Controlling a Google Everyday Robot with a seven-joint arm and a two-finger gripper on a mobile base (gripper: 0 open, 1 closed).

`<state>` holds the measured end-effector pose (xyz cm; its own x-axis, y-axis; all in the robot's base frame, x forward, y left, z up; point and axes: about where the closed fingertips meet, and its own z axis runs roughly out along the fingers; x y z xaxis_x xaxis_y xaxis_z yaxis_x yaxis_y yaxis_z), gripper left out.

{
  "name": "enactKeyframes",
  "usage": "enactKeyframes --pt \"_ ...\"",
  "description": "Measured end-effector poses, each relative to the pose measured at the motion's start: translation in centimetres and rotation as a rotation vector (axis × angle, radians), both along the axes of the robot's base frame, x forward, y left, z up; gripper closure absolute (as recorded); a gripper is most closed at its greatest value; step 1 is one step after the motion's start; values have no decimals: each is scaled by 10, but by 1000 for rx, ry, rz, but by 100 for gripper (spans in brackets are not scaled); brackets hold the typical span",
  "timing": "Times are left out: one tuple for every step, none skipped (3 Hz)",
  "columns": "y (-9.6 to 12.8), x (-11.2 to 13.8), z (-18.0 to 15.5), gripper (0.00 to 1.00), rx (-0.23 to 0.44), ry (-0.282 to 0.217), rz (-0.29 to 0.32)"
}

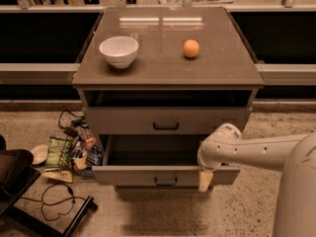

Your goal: Open middle drawer

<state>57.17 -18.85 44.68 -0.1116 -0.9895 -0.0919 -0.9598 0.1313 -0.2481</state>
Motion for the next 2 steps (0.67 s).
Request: enactKeyframes --pt "-1 -3 -2 3 2 11 -5" --pt "-5 -25 -18 25 14 94 -44"
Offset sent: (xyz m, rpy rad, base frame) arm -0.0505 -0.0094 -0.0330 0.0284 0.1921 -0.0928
